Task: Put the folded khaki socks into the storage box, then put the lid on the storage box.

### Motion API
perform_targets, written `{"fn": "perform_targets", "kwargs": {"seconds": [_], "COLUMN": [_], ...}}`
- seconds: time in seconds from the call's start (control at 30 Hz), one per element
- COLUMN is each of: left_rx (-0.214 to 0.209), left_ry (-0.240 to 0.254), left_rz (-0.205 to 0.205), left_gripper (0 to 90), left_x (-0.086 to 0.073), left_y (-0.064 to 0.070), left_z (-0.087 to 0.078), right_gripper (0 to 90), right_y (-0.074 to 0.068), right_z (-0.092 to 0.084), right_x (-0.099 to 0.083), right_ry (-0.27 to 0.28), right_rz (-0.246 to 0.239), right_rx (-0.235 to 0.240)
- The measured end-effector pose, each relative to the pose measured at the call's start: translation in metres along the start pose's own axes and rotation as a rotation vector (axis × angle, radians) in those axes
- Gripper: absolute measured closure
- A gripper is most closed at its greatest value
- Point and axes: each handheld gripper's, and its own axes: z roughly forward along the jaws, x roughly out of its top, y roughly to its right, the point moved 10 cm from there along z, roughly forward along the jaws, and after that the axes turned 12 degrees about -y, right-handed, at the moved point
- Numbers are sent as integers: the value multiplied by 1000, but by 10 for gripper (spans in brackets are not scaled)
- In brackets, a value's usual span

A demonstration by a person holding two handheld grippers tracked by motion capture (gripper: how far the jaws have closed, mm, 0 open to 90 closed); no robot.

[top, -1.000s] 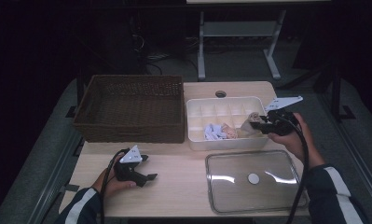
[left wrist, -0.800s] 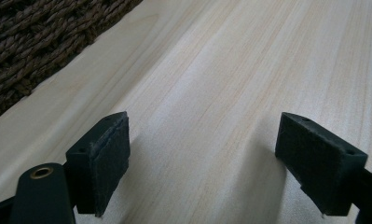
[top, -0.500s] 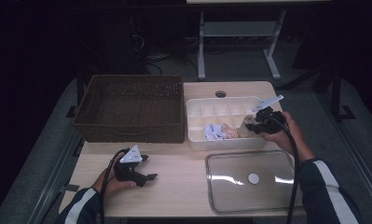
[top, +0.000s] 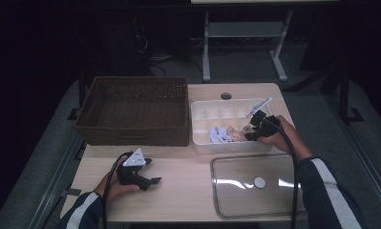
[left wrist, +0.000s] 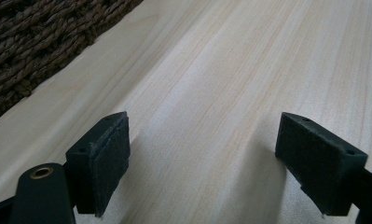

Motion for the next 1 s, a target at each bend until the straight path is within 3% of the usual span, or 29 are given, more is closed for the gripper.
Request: {"fn": "perform_targets", "kwargs": {"seconds": [0.1, 0.3, 0.47, 0.63, 0.73, 1.0], "left_rx": [0, 0, 0, 0, 1, 3], "left_ry": [-1, -1, -1, -1, -1, -1], "left_rz": [1, 2, 2, 2, 3, 5], "left_gripper": [169, 169, 169, 169, 168, 167], "left_x": [0, 0, 0, 0, 0, 1], "left_y": [0, 0, 0, 0, 0, 0], "left_z": [0, 0, 0, 0, 0, 1], "right_gripper": [668, 663, 659, 648, 607, 475], "right_y": [3, 6, 4, 5, 6, 7], "right_z": [7, 11, 13, 14, 14, 2], "right_x": [0, 2, 0, -2, -3, -6], "right_ry": [-30, -37, -49, -48, -44, -19], "right_rz": [21, 45, 46, 59, 67, 75], "right_rx": [23, 52, 34, 58, 67, 22]}}
